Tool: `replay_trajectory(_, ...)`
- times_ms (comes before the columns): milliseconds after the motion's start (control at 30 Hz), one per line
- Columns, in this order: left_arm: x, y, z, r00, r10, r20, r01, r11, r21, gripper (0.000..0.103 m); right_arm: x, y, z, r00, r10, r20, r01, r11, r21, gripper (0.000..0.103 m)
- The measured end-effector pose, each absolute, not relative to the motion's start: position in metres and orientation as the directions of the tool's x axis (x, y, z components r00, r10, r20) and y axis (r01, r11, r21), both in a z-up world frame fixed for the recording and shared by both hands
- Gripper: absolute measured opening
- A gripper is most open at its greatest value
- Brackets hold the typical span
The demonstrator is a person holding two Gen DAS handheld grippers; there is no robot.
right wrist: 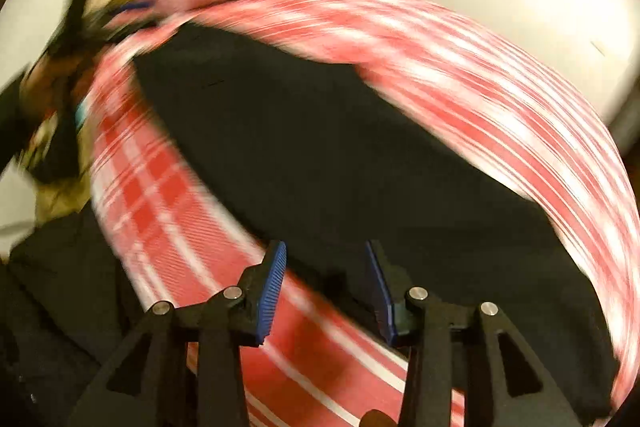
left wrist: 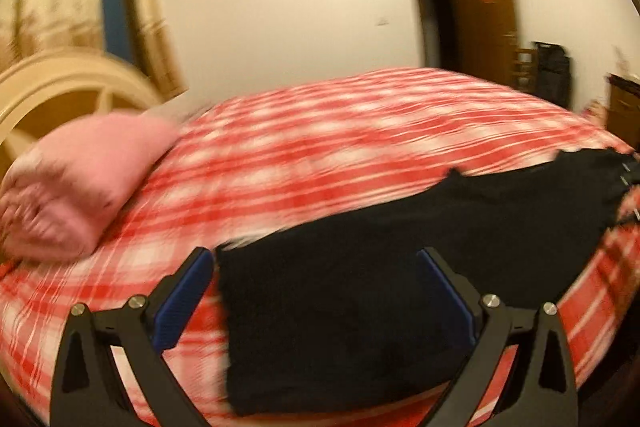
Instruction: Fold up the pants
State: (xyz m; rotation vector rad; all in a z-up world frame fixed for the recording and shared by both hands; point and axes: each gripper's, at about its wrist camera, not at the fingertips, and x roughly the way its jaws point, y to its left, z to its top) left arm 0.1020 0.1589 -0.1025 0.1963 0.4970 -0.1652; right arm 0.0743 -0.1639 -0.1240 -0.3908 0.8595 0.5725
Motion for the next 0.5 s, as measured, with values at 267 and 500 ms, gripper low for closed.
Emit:
replay_trajectory(267,0.132,0.046,-0.127,0.737,-0.351,-0.578,0.494,0.863,0.105,0.103,0.076,-0.438,-0.094,0.651,-0.003,-0.759,0.182,0.972,0.152,0.042)
replay_trajectory(500,0.134,0.015,-0.147,0.67,-0.378,-0.639,0.548,0.832,0.084,0.103,0.062,-0.546,-0.11,0.645,0.009,-0.764,0.416,0.835,0.361,0.049)
